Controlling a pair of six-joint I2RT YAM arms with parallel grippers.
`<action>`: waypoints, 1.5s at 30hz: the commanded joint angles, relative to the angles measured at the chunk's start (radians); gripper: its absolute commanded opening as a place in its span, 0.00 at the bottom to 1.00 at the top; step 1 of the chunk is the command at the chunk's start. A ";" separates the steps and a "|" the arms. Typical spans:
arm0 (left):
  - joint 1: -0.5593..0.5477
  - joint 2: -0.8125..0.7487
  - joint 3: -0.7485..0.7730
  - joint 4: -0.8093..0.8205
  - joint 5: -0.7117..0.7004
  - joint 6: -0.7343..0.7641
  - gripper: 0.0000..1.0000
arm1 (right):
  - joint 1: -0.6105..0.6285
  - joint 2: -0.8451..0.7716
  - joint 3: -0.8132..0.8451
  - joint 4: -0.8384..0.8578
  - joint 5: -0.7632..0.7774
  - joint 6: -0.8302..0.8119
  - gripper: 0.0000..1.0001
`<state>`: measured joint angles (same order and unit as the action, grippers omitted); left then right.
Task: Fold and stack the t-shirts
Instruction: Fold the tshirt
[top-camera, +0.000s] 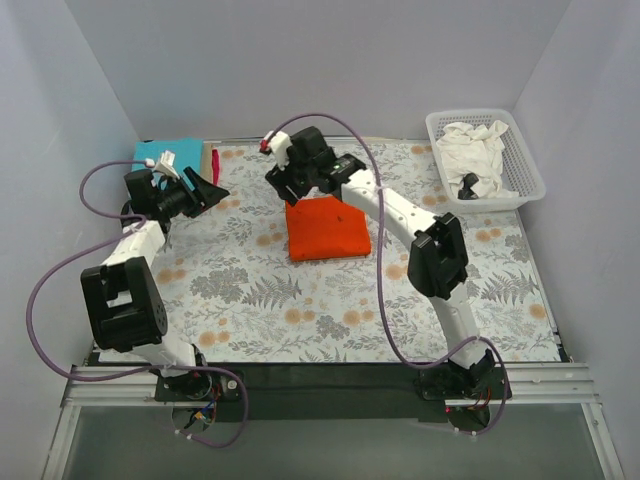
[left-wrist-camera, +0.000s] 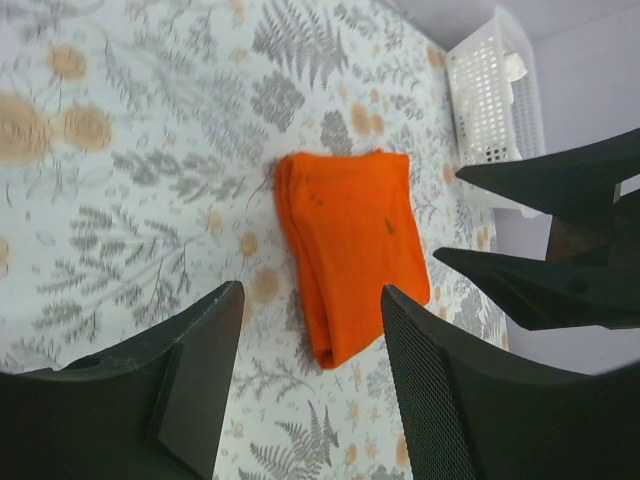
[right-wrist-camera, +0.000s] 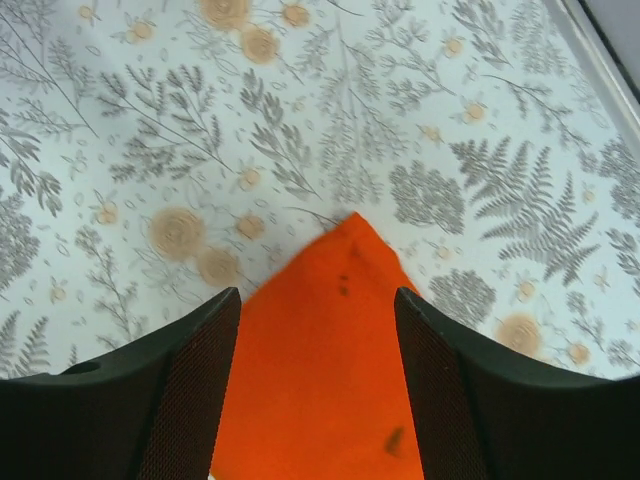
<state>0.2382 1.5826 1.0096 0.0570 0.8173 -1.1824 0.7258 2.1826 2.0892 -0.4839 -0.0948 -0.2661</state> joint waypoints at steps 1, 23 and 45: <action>0.000 -0.085 -0.080 -0.034 -0.060 0.017 0.54 | 0.006 0.112 0.101 0.002 0.152 0.091 0.59; 0.000 -0.150 -0.240 -0.016 -0.109 0.110 0.54 | 0.080 0.232 0.097 0.071 0.264 0.133 0.56; -0.019 -0.121 -0.282 -0.017 -0.161 0.061 0.58 | 0.090 0.355 0.032 0.080 0.328 0.203 0.42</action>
<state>0.2337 1.4788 0.7509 0.0372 0.6838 -1.1049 0.8223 2.5015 2.1437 -0.3882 0.2226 -0.0978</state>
